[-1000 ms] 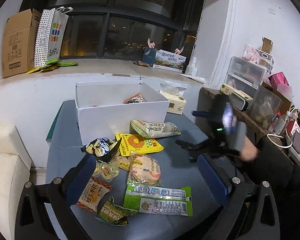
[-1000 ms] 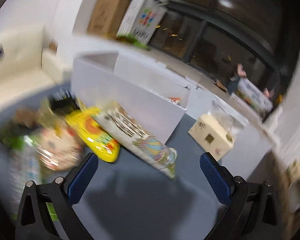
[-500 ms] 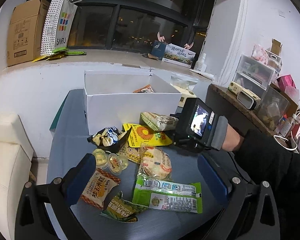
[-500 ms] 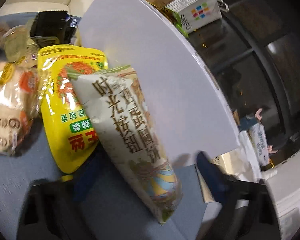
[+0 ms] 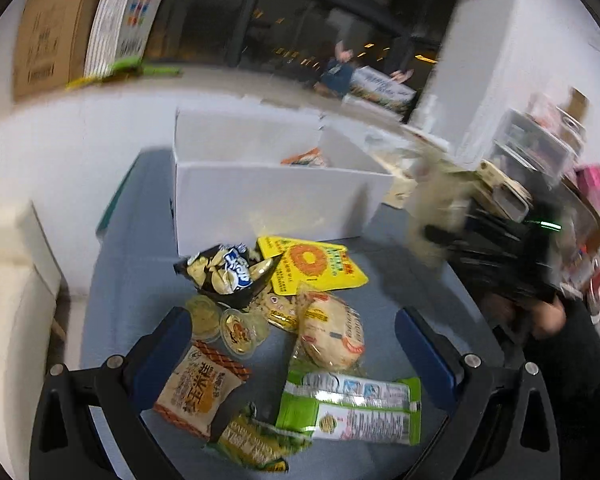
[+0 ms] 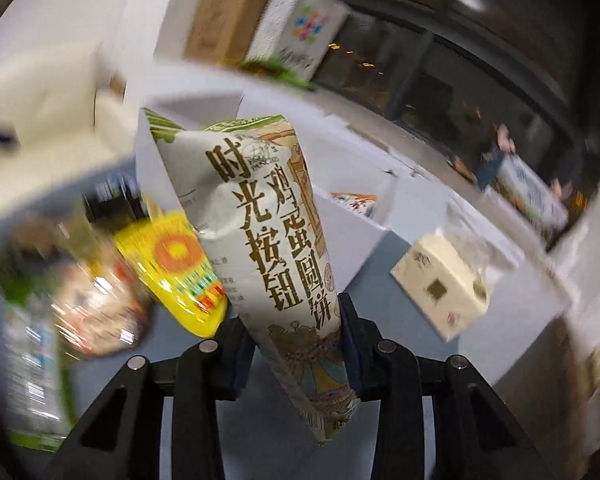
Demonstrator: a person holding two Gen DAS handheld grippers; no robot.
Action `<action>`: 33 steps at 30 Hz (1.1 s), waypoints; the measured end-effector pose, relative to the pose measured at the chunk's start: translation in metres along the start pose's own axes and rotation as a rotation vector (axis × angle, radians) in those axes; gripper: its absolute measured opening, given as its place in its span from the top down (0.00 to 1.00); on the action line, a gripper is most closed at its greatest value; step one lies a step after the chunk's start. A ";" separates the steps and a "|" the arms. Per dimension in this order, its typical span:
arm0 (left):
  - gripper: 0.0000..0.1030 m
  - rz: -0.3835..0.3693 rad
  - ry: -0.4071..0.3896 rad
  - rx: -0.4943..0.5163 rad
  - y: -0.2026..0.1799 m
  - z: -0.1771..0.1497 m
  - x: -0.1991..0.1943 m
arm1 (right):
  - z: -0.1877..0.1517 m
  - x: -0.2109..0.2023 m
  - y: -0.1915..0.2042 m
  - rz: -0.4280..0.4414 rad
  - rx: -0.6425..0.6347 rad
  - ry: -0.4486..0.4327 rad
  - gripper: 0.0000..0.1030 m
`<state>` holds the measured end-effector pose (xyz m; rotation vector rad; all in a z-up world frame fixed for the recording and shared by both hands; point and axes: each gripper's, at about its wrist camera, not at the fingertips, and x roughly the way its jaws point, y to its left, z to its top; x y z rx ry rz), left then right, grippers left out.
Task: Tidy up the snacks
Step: 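Grasp the white egg-roll bag with the right tool while the left tool grasps a dark chip bag, then carry both bags over the white box and open both tools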
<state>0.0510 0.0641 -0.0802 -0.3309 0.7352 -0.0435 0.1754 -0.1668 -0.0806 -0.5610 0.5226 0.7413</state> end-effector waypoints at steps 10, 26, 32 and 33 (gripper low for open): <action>0.00 0.135 0.194 -0.127 0.044 0.031 0.108 | -0.014 -0.073 -0.025 0.202 0.384 -0.160 0.61; 0.43 0.063 0.014 -0.027 0.017 0.012 0.056 | -0.036 -0.095 -0.011 0.316 0.498 -0.202 0.61; 0.43 0.058 -0.146 0.014 0.004 0.015 -0.008 | -0.027 -0.091 -0.006 0.332 0.504 -0.211 0.61; 0.43 0.053 -0.159 0.019 0.004 0.022 -0.012 | -0.025 -0.089 -0.006 0.336 0.507 -0.207 0.61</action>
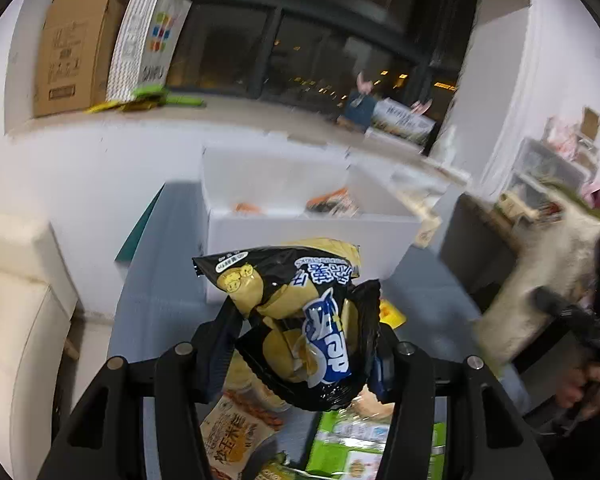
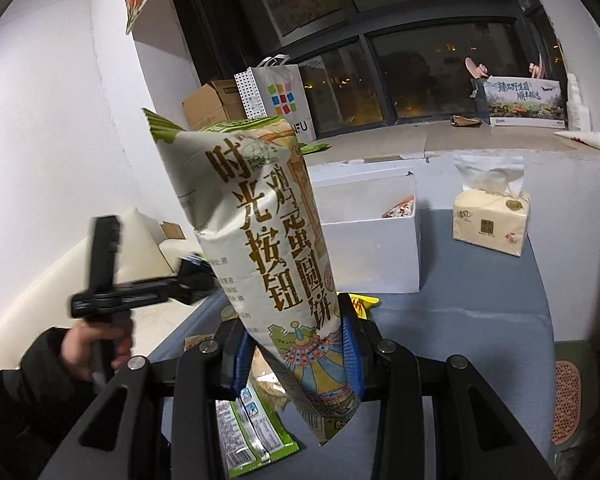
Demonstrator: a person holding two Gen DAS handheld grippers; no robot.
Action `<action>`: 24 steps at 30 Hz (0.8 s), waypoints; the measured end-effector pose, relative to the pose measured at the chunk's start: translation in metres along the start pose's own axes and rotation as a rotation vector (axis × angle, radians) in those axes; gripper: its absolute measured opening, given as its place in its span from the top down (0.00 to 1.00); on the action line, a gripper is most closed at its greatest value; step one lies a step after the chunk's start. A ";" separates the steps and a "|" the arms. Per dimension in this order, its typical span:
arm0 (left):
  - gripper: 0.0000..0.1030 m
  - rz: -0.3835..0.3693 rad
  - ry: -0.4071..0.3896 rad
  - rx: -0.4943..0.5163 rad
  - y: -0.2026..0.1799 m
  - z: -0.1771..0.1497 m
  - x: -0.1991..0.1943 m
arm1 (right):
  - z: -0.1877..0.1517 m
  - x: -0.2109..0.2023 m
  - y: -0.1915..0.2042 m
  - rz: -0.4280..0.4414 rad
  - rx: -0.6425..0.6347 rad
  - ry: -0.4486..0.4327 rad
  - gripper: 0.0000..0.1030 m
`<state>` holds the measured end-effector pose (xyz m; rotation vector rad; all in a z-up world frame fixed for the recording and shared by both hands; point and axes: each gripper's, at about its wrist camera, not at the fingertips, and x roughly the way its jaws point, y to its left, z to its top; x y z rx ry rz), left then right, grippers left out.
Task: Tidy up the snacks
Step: 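Carry both bags over the white box and open both tools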
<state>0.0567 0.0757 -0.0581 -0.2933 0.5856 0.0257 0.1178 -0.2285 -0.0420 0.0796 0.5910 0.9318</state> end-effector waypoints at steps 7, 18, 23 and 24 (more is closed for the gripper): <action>0.43 -0.044 -0.102 0.008 0.001 0.074 0.004 | 0.047 0.043 0.007 0.061 0.060 0.026 0.61; 0.43 0.067 -0.020 0.010 0.034 0.161 0.126 | 0.181 0.178 -0.025 -0.074 0.144 0.184 0.60; 0.04 0.126 0.118 -0.027 0.051 0.160 0.177 | 0.175 0.241 -0.042 -0.195 0.097 0.350 0.50; 0.00 0.123 0.118 -0.029 0.052 0.158 0.179 | 0.173 0.250 -0.044 -0.217 0.095 0.375 0.22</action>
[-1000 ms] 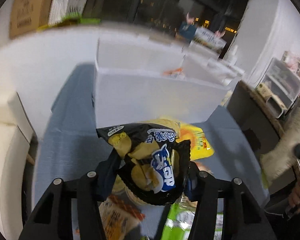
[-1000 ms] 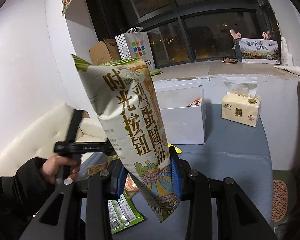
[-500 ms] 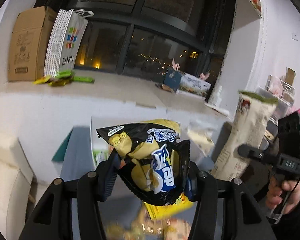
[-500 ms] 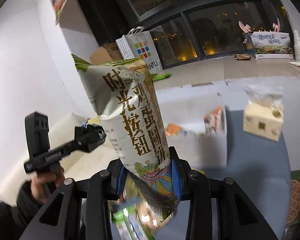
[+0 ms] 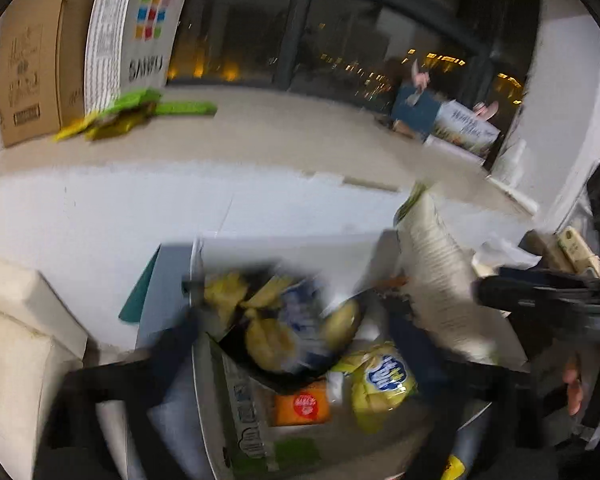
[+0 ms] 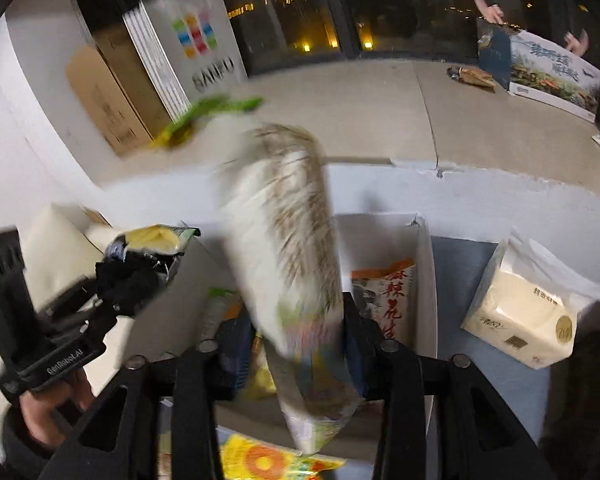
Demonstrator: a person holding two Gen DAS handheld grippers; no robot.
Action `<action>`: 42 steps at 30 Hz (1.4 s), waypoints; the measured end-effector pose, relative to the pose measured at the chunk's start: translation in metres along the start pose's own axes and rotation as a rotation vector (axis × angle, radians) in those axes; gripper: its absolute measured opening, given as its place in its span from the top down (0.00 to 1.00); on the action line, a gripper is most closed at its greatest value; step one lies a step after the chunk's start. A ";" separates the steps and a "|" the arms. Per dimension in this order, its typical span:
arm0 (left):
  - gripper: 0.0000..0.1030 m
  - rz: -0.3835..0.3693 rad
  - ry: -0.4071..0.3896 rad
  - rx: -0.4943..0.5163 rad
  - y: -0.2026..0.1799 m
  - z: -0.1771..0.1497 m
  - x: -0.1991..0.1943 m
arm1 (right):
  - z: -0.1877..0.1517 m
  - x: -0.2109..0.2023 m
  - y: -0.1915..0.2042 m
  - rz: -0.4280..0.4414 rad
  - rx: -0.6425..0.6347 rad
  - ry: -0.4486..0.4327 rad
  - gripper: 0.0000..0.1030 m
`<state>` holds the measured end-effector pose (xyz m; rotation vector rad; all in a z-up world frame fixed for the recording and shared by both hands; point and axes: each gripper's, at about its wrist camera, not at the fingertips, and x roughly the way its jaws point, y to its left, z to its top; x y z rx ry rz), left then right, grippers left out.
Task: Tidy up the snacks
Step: 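Carry both bags over the white box and open both tools, then reach the right tool down to the yellow sunflower-print bag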
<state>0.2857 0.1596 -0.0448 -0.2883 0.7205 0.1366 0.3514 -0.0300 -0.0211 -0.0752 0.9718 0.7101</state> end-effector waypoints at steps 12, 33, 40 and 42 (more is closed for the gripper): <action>0.00 -0.052 -0.112 0.058 -0.006 -0.018 -0.072 | -0.004 -0.031 0.013 -0.037 -0.071 -0.112 0.00; 0.00 -0.167 -0.093 0.097 -0.021 -0.209 -0.205 | -0.228 -0.146 0.041 0.034 -0.350 -0.311 0.00; 0.00 -0.193 -0.088 0.092 -0.029 -0.223 -0.209 | -0.279 -0.140 0.025 0.023 -0.340 -0.258 0.00; 0.00 -0.208 -0.089 0.099 -0.032 -0.221 -0.209 | -0.281 -0.136 0.020 0.078 -0.304 -0.239 0.00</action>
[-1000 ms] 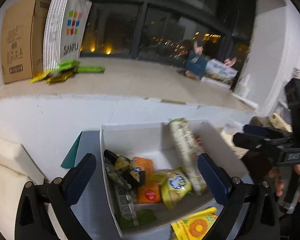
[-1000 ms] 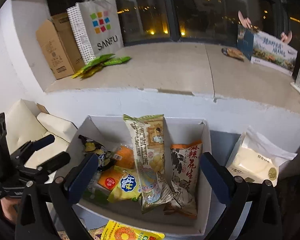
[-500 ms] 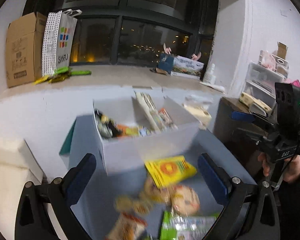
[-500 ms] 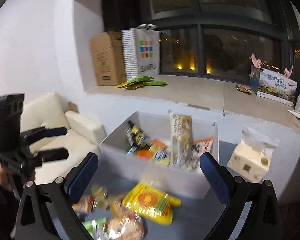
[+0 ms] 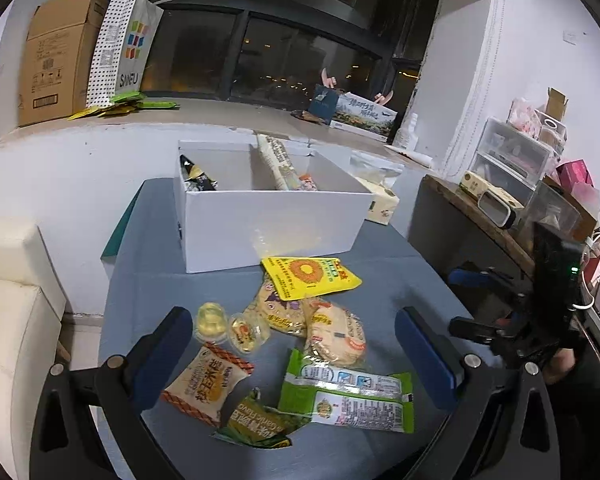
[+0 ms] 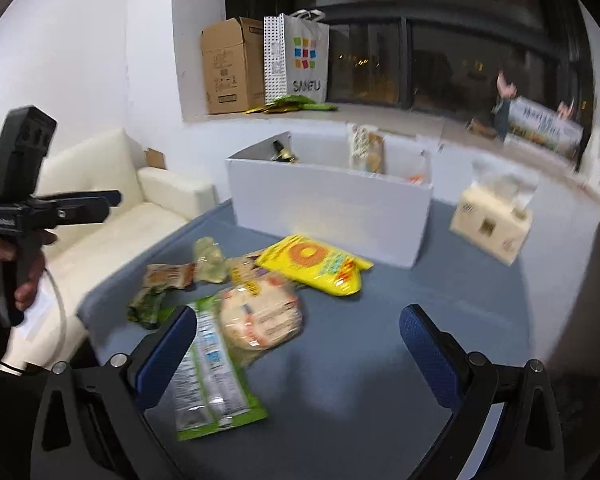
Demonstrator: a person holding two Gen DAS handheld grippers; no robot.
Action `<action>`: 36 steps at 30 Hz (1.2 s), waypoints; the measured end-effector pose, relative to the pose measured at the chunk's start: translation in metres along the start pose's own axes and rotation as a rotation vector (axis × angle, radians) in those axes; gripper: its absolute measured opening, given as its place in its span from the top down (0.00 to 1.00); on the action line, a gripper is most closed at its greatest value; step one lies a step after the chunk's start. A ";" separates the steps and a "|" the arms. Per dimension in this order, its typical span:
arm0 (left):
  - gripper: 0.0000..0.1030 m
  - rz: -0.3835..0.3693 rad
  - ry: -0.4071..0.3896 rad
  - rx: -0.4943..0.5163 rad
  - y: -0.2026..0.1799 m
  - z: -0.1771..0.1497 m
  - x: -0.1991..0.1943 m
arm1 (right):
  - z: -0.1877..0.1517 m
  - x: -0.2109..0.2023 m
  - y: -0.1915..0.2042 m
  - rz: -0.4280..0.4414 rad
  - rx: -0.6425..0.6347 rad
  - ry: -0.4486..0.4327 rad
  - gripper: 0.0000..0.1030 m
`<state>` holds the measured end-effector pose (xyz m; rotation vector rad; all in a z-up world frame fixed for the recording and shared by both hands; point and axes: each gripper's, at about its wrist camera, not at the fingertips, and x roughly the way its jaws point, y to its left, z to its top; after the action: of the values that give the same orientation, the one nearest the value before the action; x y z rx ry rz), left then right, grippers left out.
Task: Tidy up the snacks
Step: 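Reach the right tool down to the yellow sunflower-print bag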
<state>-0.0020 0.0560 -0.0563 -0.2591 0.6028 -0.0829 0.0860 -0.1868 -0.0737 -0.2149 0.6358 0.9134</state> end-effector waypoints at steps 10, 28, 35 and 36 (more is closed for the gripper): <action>0.00 -0.014 0.011 0.014 0.000 -0.002 0.001 | 0.029 0.077 -0.003 0.013 -0.293 0.159 0.00; 0.00 -0.008 0.068 -0.026 0.017 -0.019 0.018 | 0.061 0.212 -0.031 0.261 -0.465 0.449 0.00; 0.00 -0.013 0.076 -0.042 0.025 -0.022 0.021 | 0.053 0.211 -0.044 0.253 -0.422 0.482 0.46; 0.00 -0.013 0.077 -0.050 0.026 -0.023 0.022 | 0.054 0.208 -0.047 0.252 -0.400 0.481 0.66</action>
<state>0.0027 0.0729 -0.0933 -0.3097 0.6800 -0.0909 0.2384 -0.0528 -0.1585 -0.7410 0.9325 1.2431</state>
